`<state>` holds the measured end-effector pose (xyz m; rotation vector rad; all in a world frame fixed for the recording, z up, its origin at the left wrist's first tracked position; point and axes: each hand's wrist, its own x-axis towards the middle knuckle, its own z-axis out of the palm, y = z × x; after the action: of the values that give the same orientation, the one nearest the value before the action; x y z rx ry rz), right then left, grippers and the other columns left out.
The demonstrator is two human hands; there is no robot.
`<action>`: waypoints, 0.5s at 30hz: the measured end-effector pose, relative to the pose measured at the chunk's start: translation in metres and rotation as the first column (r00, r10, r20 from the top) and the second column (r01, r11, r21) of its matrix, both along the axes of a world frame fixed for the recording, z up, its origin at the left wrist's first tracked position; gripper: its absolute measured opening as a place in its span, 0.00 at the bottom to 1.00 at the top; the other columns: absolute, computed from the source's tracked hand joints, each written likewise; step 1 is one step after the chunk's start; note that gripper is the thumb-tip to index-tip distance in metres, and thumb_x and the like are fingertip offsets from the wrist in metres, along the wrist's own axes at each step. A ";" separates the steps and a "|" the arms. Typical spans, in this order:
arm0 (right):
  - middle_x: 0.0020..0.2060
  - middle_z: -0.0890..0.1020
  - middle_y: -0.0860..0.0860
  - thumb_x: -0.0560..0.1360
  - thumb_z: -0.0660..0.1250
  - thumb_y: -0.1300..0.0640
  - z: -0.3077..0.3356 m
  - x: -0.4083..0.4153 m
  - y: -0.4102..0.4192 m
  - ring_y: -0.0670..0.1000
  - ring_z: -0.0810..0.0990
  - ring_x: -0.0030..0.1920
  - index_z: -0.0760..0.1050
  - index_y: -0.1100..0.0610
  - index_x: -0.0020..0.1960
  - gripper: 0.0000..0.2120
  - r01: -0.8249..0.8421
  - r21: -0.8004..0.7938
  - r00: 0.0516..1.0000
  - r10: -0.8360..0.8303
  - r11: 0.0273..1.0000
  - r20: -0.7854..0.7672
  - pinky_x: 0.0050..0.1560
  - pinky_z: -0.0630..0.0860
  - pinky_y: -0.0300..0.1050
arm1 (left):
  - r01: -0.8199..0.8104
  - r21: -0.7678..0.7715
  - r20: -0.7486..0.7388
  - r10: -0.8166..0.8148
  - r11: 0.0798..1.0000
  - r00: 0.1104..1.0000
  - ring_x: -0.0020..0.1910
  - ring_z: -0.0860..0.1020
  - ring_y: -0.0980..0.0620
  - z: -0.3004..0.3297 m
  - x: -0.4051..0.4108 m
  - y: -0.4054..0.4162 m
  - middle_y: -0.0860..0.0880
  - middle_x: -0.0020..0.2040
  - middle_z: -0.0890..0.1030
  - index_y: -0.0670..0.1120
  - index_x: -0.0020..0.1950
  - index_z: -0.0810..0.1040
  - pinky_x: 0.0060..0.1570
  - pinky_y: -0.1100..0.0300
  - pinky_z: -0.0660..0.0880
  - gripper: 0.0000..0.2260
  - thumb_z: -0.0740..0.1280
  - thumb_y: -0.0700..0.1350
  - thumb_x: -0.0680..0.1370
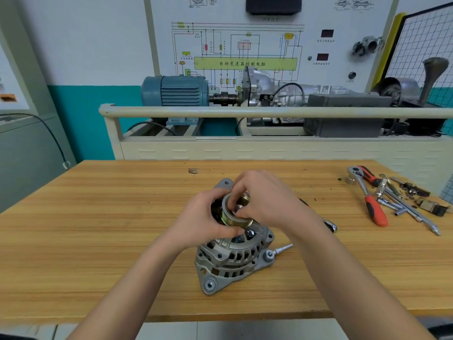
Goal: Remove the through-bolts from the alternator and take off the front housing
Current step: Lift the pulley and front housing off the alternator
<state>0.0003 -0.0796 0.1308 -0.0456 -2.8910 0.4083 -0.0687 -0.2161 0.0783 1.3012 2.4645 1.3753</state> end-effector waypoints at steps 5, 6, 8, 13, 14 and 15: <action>0.52 0.80 0.46 0.67 0.77 0.50 0.003 0.003 0.005 0.50 0.75 0.54 0.83 0.47 0.46 0.08 0.099 -0.045 0.995 -0.099 0.994 -0.006 0.45 0.68 0.44 | -0.009 0.008 0.013 0.009 1.000 1.000 0.48 0.81 0.57 -0.001 0.000 0.000 0.54 0.49 0.84 0.51 0.59 0.79 0.52 0.50 0.77 0.26 0.80 0.43 0.62; 0.50 0.81 0.46 0.68 0.76 0.48 0.001 0.002 0.002 0.50 0.75 0.53 0.83 0.47 0.46 0.08 0.133 0.022 0.990 -0.132 0.991 -0.046 0.43 0.68 0.44 | -0.012 0.009 0.012 0.011 1.000 1.000 0.49 0.81 0.58 -0.001 0.000 0.000 0.55 0.49 0.84 0.51 0.59 0.79 0.52 0.50 0.77 0.26 0.81 0.43 0.62; 0.49 0.81 0.48 0.69 0.75 0.47 -0.003 0.002 -0.004 0.51 0.75 0.52 0.83 0.49 0.47 0.09 0.159 0.131 0.984 -0.145 0.979 -0.106 0.43 0.69 0.44 | -0.012 0.008 0.007 0.012 1.000 1.000 0.49 0.80 0.58 -0.001 -0.001 0.000 0.55 0.49 0.84 0.51 0.59 0.79 0.52 0.50 0.77 0.27 0.81 0.45 0.61; 0.57 0.80 0.45 0.69 0.75 0.59 0.005 0.002 0.000 0.50 0.76 0.57 0.83 0.46 0.45 0.09 0.031 -0.075 0.998 -0.027 0.997 0.051 0.47 0.69 0.43 | 0.000 0.011 -0.005 0.000 1.000 1.000 0.49 0.80 0.58 -0.002 -0.002 -0.001 0.55 0.49 0.84 0.50 0.59 0.80 0.53 0.51 0.77 0.27 0.82 0.46 0.61; 0.57 0.79 0.45 0.68 0.76 0.58 0.007 0.003 0.004 0.50 0.75 0.58 0.83 0.46 0.44 0.09 0.036 -0.133 0.997 -0.026 0.990 0.073 0.48 0.68 0.43 | 0.001 0.009 -0.007 -0.001 1.000 1.000 0.50 0.80 0.59 -0.002 -0.002 -0.001 0.56 0.50 0.84 0.50 0.59 0.80 0.53 0.52 0.77 0.27 0.82 0.46 0.61; 0.57 0.79 0.45 0.67 0.77 0.55 0.009 0.005 0.007 0.50 0.75 0.58 0.83 0.46 0.44 0.08 0.053 -0.151 0.997 -0.044 0.987 0.068 0.48 0.68 0.44 | -0.001 0.008 -0.007 0.001 1.000 1.000 0.50 0.80 0.60 -0.002 -0.002 -0.001 0.56 0.50 0.84 0.51 0.59 0.79 0.53 0.53 0.77 0.28 0.82 0.47 0.61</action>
<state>0.0051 -0.0727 0.1396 -0.1566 -2.9087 0.6302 -0.0708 -0.2170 0.0764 1.3090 2.4668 1.3846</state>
